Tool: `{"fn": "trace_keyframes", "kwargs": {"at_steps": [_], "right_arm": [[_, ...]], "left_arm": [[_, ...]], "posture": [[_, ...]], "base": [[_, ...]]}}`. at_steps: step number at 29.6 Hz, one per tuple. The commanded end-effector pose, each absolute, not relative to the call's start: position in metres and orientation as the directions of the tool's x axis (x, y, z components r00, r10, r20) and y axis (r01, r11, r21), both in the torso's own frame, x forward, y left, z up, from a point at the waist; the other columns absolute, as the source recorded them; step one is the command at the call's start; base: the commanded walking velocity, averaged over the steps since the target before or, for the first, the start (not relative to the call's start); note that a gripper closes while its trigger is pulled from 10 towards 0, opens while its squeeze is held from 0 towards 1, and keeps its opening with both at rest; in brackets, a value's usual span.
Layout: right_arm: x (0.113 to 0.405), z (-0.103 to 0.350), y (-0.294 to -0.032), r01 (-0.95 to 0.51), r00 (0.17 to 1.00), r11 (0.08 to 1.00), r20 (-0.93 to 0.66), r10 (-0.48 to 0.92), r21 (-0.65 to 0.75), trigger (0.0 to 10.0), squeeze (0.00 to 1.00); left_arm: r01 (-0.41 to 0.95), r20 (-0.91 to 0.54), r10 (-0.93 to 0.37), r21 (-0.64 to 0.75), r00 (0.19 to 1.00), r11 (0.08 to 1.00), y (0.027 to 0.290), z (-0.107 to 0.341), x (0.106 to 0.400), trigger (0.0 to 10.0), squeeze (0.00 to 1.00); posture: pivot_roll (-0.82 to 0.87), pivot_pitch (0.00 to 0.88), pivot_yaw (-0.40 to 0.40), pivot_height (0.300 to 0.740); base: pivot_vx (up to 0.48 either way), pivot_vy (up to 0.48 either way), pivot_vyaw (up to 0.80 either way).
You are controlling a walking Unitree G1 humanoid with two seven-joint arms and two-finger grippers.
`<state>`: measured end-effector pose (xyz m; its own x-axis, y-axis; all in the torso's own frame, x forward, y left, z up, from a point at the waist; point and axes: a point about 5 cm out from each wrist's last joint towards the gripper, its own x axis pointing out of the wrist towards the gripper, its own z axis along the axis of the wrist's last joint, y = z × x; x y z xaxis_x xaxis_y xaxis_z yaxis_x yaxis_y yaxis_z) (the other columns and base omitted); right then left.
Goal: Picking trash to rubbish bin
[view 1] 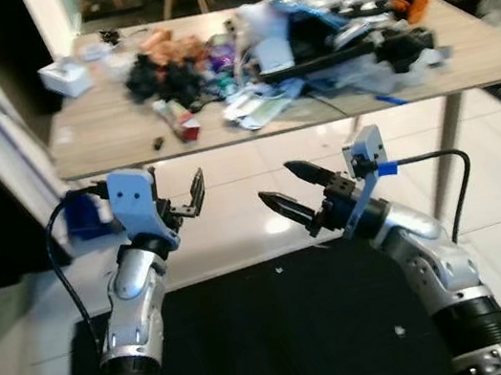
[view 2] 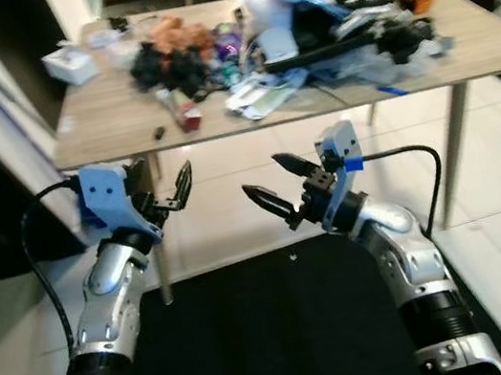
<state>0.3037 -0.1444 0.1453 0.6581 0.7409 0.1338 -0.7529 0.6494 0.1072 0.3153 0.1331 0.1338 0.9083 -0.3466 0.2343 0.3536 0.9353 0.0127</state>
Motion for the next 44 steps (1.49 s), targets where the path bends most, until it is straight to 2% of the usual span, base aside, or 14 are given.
{"fn": "trace_keyframes", "kwargs": {"at_steps": [1,6,14,21,32,44], "right_arm": [[0.303,0.145,-0.145,-0.752,0.659,0.652,0.131,0.74,0.098,10.0,0.0],[0.304,0.144,-0.145,-0.743,0.669,0.662,0.123,0.733,0.098,10.0,0.0],[0.311,0.143,-0.151,-0.695,0.718,0.707,0.098,0.689,0.132,10.0,0.0],[0.319,0.143,-0.16,-0.628,0.777,0.768,0.064,0.626,0.121,10.0,0.0],[0.321,0.144,-0.162,-0.611,0.792,0.785,0.06,0.608,0.107,10.0,0.0],[0.322,0.144,-0.161,-0.609,0.793,0.788,0.058,0.606,0.096,10.0,0.0]], "left_arm": [[0.372,0.228,-0.368,0.025,0.901,0.928,0.129,0.133,0.315,10.0,0.0],[0.379,0.224,-0.377,0.034,0.899,0.925,0.127,0.133,0.315,10.0,0.0],[0.45,0.233,-0.438,0.0,0.868,0.893,0.123,0.134,0.313,10.0,0.0],[0.474,0.272,-0.448,-0.036,0.852,0.88,0.125,0.141,0.312,10.0,0.0],[0.496,0.281,-0.464,-0.051,0.84,0.867,0.125,0.143,0.312,10.0,0.0],[0.506,0.277,-0.475,-0.051,0.835,0.861,0.124,0.142,0.312,10.0,0.0]], "posture": [[-0.06,0.0,-0.023,0.74],[-0.06,0.0,-0.023,0.74],[-0.06,0.0,-0.025,0.74],[-0.06,0.0,-0.026,0.74],[-0.06,0.0,-0.027,0.74],[-0.06,0.0,-0.029,0.74]], "base": [[0.0,0.0,0.73],[0.0,0.0,0.59],[0.0,0.0,0.0],[0.327,0.0,0.0],[0.364,0.0,-0.77],[0.376,0.0,0.0]]}}
